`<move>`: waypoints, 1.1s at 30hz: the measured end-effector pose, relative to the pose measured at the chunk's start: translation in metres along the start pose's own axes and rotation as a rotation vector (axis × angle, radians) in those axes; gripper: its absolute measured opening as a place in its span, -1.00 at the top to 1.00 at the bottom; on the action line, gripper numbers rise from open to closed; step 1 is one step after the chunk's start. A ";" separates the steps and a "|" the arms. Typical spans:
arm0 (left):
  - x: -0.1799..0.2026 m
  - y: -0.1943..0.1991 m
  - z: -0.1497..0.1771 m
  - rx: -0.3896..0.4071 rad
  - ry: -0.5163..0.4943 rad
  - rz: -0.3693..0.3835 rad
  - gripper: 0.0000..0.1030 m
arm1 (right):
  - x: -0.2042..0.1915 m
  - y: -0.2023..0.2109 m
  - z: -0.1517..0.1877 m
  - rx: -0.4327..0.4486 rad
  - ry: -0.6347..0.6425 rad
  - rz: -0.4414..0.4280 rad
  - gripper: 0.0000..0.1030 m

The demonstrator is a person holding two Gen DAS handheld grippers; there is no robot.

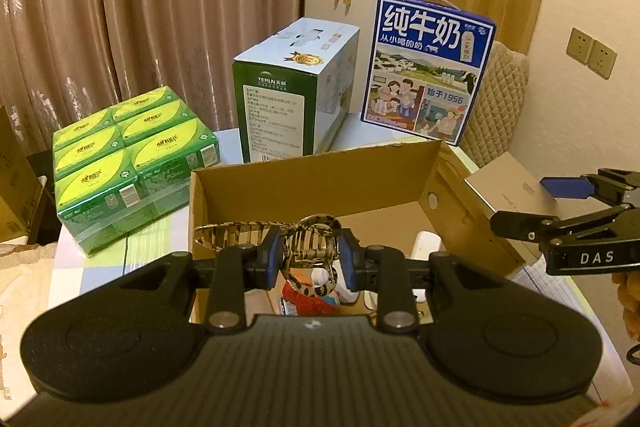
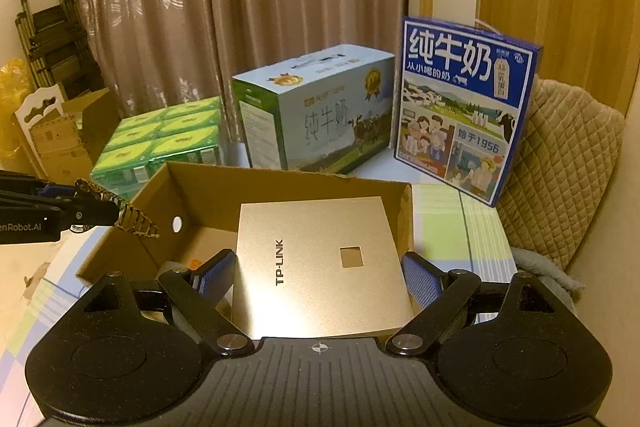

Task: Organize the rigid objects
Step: 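Carry the wire stand and gold panel up and over into the box, then lower the wire stand into the box and open the left tool while the right tool lowers the panel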

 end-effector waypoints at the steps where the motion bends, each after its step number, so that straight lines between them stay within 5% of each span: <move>1: 0.000 -0.004 -0.001 -0.004 -0.001 -0.001 0.52 | 0.002 -0.004 0.000 -0.005 -0.006 0.001 -0.66; 33: -0.002 -0.070 0.024 -0.098 0.036 0.003 0.52 | 0.016 -0.047 0.021 -0.075 -0.052 -0.007 -0.66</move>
Point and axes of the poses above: each gripper's, at about its wrist camera, not at the fingertips, and y roughly against the way its jaws point, x to its right, z to its underside, the point moved 10 cm from there along -y, roughly the way its jaws point, and after that the axes turned 5 degrees about -z, right-handed, at the moved point
